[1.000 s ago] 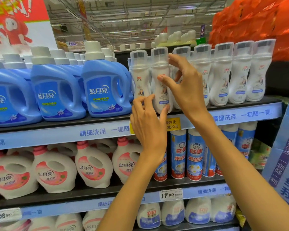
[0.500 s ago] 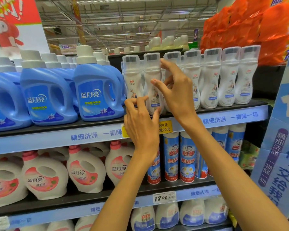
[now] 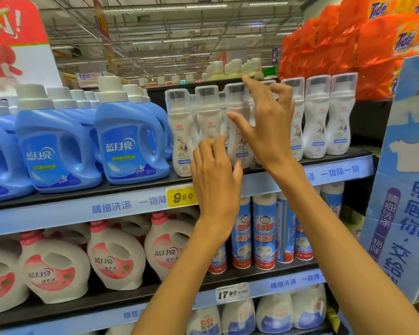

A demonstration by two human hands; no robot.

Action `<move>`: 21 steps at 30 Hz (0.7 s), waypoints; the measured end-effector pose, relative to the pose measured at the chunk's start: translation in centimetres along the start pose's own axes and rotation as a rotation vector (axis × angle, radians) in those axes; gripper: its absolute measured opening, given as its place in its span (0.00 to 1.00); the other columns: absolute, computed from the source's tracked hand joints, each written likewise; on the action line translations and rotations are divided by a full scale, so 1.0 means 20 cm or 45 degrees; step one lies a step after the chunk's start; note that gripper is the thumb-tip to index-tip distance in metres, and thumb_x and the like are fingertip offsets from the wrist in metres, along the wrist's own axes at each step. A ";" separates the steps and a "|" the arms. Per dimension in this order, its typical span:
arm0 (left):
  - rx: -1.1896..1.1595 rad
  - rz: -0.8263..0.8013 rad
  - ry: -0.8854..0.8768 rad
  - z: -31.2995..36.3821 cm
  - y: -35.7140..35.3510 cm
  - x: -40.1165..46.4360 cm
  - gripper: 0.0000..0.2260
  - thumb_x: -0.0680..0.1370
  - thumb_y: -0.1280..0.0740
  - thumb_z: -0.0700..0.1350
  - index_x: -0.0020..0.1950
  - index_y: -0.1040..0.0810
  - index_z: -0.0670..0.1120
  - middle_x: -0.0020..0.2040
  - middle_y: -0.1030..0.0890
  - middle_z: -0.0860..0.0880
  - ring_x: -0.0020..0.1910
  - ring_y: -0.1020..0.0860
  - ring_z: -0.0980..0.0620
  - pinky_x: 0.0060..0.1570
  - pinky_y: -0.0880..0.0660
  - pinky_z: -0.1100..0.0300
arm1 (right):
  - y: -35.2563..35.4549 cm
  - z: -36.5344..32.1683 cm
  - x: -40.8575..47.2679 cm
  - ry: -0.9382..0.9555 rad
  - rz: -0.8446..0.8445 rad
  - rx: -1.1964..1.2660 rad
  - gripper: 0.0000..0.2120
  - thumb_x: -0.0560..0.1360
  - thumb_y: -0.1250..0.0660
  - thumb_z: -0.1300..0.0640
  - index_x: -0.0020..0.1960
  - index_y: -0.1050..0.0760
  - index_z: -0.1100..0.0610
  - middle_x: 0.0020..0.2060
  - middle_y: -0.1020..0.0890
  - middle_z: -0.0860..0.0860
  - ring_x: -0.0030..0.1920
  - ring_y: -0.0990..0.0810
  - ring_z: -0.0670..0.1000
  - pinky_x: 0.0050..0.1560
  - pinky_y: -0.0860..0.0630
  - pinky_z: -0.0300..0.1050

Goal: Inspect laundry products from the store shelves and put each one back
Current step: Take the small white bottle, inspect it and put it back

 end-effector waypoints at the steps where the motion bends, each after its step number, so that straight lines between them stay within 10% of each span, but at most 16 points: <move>1: -0.004 -0.001 0.006 0.00 -0.01 0.00 0.23 0.76 0.31 0.44 0.69 0.32 0.44 0.60 0.28 0.45 0.61 0.30 0.48 0.60 0.31 0.55 | 0.02 -0.01 0.00 0.014 0.030 0.109 0.29 0.74 0.30 0.51 0.71 0.33 0.59 0.64 0.25 0.52 0.62 0.32 0.57 0.63 0.35 0.46; 10: -0.370 -0.081 -0.043 0.00 -0.03 -0.06 0.27 0.75 0.28 0.47 0.70 0.32 0.42 0.64 0.28 0.44 0.65 0.30 0.48 0.62 0.28 0.49 | 0.16 -0.06 -0.09 -0.065 -0.152 0.946 0.24 0.72 0.28 0.66 0.63 0.37 0.64 0.53 0.20 0.56 0.50 0.18 0.51 0.50 0.20 0.52; 14: -0.649 -0.152 0.069 -0.01 0.00 -0.13 0.22 0.76 0.31 0.50 0.68 0.31 0.47 0.61 0.26 0.52 0.59 0.25 0.56 0.56 0.25 0.62 | 0.22 -0.06 -0.14 -0.149 -0.173 1.175 0.25 0.73 0.28 0.64 0.66 0.35 0.61 0.48 0.21 0.47 0.47 0.19 0.43 0.48 0.22 0.39; 21: -1.305 -0.571 0.452 -0.04 -0.01 -0.47 0.15 0.74 0.35 0.53 0.59 0.26 0.55 0.52 0.17 0.57 0.52 0.20 0.61 0.48 0.25 0.70 | 0.06 -0.06 -0.40 -0.611 -0.559 1.625 0.25 0.74 0.32 0.55 0.69 0.35 0.52 0.57 0.19 0.53 0.56 0.19 0.52 0.53 0.21 0.46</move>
Point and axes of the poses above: each hand's wrist, its own x-axis towards the middle knuckle, its own y-axis out of the back of the hand, z = x × y, the point moved 7 cm from there along x, towards the middle knuckle
